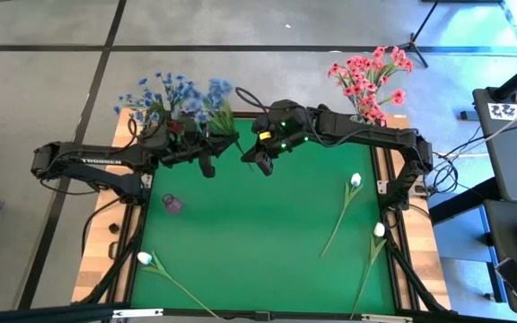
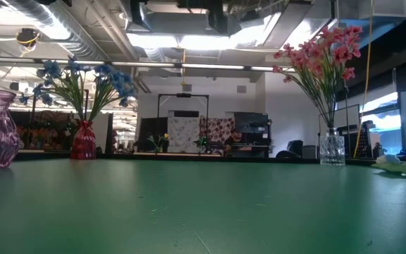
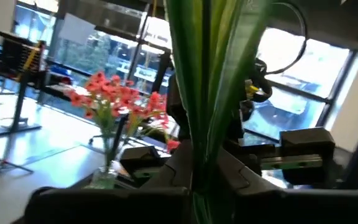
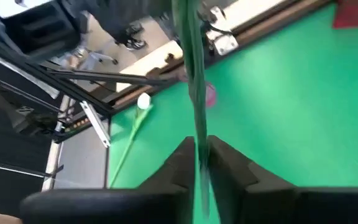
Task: Sort flowers into vase by color
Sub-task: Put the blue flowers into the red vase
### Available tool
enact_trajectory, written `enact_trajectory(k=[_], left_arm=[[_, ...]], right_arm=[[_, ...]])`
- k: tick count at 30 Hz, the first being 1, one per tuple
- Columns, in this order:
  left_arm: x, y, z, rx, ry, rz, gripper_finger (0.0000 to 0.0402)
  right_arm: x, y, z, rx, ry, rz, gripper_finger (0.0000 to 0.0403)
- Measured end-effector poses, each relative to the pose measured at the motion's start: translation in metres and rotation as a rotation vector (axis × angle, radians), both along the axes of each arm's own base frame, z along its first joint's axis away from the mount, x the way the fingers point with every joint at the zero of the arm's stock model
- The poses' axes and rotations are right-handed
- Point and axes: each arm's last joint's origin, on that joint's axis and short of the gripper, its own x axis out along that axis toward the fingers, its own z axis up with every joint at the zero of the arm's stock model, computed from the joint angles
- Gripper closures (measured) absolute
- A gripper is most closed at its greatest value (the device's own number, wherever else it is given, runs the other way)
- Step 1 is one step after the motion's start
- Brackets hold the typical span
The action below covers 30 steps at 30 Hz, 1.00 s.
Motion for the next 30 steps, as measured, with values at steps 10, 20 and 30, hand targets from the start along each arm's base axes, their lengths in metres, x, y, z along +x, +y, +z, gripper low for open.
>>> enact_trajectory(k=[10,20,30], left_arm=[[-0.008,0.016,0.044,0.193,0.356,0.358,0.0385],[-0.037,0.052,0.011,0.019,0.610,1.120,0.0386],[-0.056,0.058,-0.070,-0.067,0.549,1.483,0.0387]], right_arm=[[-0.022,0.003,0.025,-0.060,-0.065,0.010,0.0205],[-0.101,0.017,0.089,-0.370,-0.171,-0.206,0.0164],[-0.135,0.019,0.100,-0.381,-0.115,-0.339,0.0164]])
